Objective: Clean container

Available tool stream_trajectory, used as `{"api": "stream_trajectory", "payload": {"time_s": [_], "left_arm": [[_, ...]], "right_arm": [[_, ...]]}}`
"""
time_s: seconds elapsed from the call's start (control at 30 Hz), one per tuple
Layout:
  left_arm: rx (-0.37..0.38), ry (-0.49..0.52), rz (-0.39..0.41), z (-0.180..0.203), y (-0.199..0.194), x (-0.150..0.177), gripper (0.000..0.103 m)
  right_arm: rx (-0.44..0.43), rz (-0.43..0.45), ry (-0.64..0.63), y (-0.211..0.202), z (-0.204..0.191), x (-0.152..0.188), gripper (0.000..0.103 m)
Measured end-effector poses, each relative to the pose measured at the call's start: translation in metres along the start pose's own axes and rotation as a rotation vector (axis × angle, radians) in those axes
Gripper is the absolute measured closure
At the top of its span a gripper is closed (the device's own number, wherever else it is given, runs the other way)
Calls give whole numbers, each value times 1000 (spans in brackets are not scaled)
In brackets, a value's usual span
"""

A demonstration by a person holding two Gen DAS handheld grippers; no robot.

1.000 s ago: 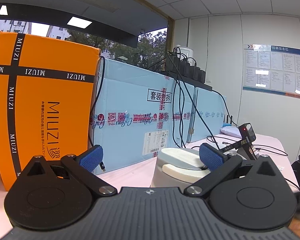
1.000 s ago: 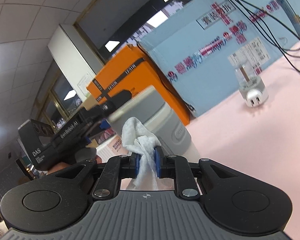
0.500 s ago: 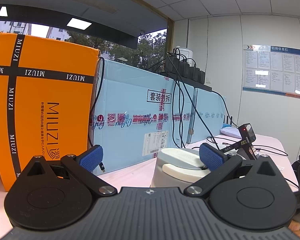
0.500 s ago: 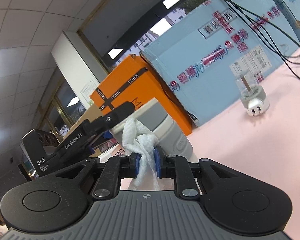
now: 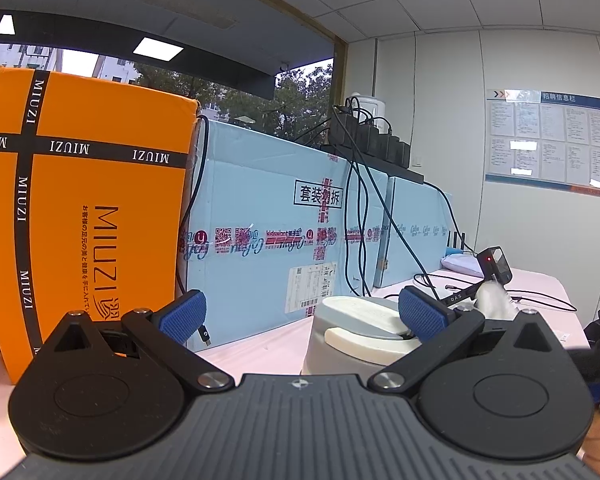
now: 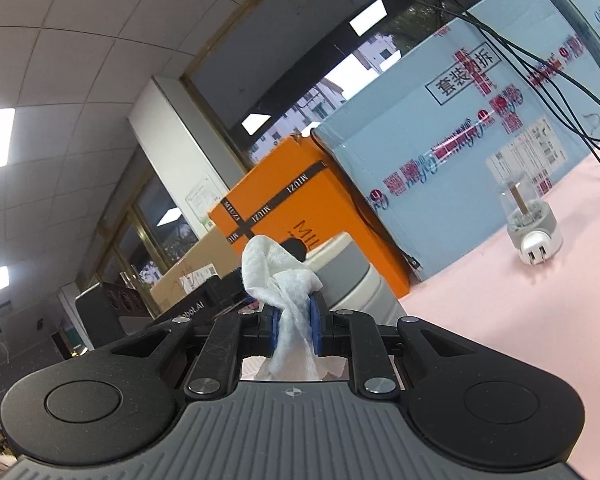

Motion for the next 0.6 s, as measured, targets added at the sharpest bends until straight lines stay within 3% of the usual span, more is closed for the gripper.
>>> {"api": "stream_trajectory", "payload": {"time_s": [0.4,0.6], "left_arm": [[-2,-1,2,-1,1,0,0],[-1,-2,3,-1,0,0,0]], "right_arm": [[81,-103,50,8,16,15,88],[70,-86,26,7,11,12,88]]}}
Point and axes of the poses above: each gripper's, at about its wrist camera, not at the fingertips, and y roughly the way its jaws point, z to its right, x to its underside, the point moved 1 cm from there along y, roughly the way its jaws point, and after that the axes turned 1 degree about z, right-handed, at the moved point
